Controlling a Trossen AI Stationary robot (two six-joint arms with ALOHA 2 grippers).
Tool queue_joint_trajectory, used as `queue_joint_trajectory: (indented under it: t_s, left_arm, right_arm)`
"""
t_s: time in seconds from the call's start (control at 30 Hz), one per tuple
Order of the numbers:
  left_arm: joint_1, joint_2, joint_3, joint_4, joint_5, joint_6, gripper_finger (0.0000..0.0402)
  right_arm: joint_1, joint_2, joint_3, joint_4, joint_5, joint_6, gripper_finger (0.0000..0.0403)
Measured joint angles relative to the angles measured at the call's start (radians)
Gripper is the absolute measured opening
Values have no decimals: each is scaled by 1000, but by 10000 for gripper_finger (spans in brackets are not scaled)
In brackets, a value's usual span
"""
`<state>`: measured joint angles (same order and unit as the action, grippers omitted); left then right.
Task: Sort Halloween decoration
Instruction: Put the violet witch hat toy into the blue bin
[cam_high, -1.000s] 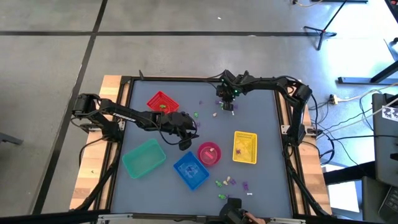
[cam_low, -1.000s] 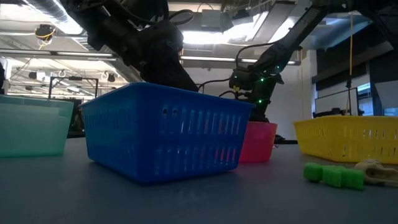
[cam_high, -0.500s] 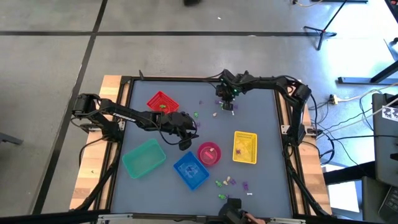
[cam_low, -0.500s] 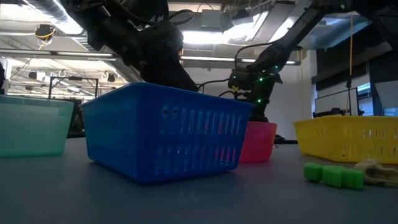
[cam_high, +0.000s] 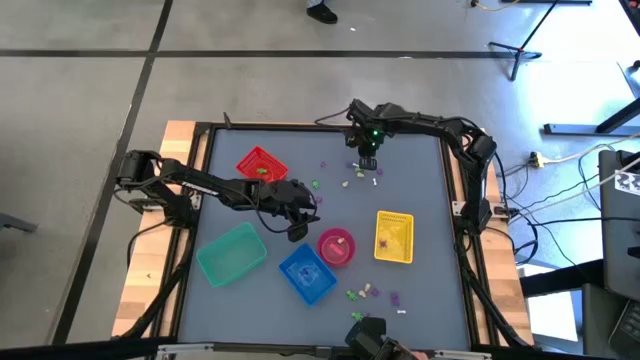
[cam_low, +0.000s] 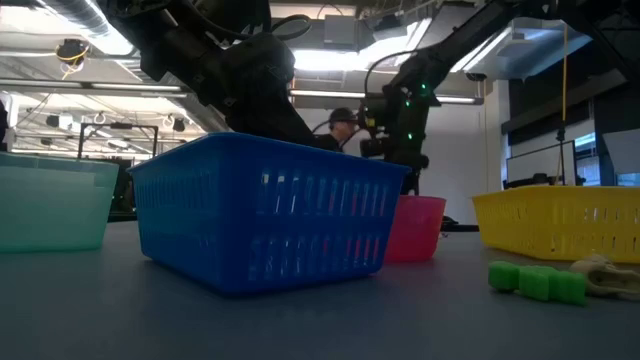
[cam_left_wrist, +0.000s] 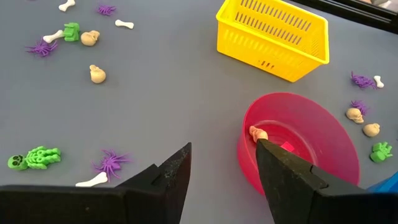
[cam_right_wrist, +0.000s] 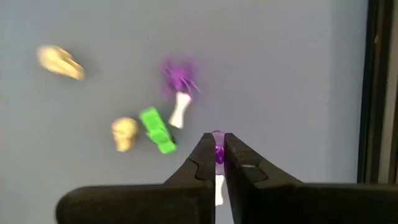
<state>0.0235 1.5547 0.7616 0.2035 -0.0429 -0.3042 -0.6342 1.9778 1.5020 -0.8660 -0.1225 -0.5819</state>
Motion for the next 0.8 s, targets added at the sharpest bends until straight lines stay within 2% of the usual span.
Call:
queue_joint_trajectory:
  t_s: [0.23, 0.37, 0.53, 0.8]
  left_arm:
    - [0, 0, 0, 0, 5, 0, 165]
    - [0, -4, 0, -2, 74, 0, 165]
    - [-9, -38, 0, -9, 192, 0, 165]
    - [-84, -106, 0, -149, 213, -6, 165]
  right_arm:
    - [38, -2, 89, -113, -223, 31, 10]
    - [114, -2, 107, -114, -312, 37, 10]
    - [250, -2, 108, -103, -323, 39, 10]
    - [493, -3, 108, -63, -324, 39, 10]
